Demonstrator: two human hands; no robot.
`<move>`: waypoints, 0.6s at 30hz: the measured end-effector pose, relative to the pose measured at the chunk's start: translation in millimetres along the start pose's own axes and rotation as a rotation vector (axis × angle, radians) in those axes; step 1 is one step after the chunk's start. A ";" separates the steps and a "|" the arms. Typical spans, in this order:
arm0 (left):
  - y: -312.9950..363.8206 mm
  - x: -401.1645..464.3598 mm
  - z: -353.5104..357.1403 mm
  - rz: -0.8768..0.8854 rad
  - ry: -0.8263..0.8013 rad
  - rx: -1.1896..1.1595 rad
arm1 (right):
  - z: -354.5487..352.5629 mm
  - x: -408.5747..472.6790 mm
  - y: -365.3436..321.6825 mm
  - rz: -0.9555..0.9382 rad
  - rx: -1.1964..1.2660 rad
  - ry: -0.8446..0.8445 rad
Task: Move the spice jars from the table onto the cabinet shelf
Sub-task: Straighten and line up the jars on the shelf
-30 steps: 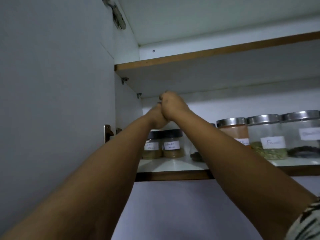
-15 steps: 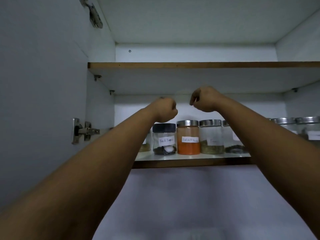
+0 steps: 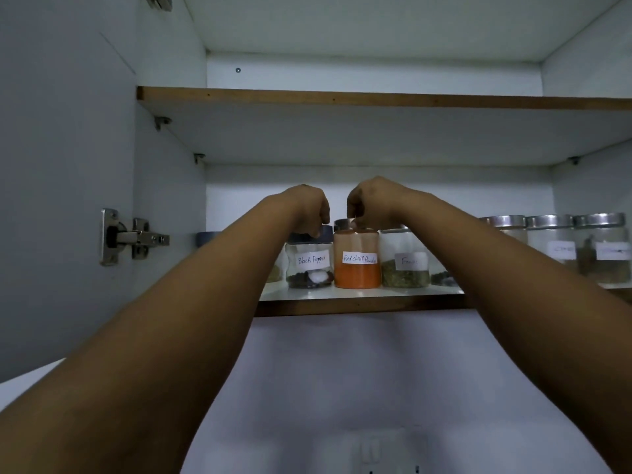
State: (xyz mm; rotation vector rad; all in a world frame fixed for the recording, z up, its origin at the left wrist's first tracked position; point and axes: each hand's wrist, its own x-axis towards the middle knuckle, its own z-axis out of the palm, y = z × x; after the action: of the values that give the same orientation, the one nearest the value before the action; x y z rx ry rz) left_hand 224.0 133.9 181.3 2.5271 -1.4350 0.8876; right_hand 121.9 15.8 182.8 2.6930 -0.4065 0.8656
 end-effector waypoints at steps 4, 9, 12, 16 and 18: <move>-6.7 9.4 11.0 0.015 -0.003 0.029 | 7.8 15.0 -8.7 0.007 -0.087 -0.059; -21.9 32.8 23.3 0.033 -0.040 0.057 | 27.2 56.6 -12.9 0.065 -0.253 -0.228; -28.2 52.6 34.3 0.039 -0.073 0.127 | 45.9 79.8 -18.6 0.068 -0.382 -0.239; -32.7 74.2 44.4 0.045 -0.118 0.193 | 65.6 103.1 -15.3 0.067 -0.424 -0.242; -38.1 78.8 49.6 0.043 -0.114 0.185 | 71.6 107.8 -13.6 0.050 -0.465 -0.254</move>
State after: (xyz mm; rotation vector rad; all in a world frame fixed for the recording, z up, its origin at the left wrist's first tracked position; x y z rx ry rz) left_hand 306.9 77.6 189.6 2.7310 -1.5098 0.9377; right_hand 248.0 -15.9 189.1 2.3639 -0.6431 0.3754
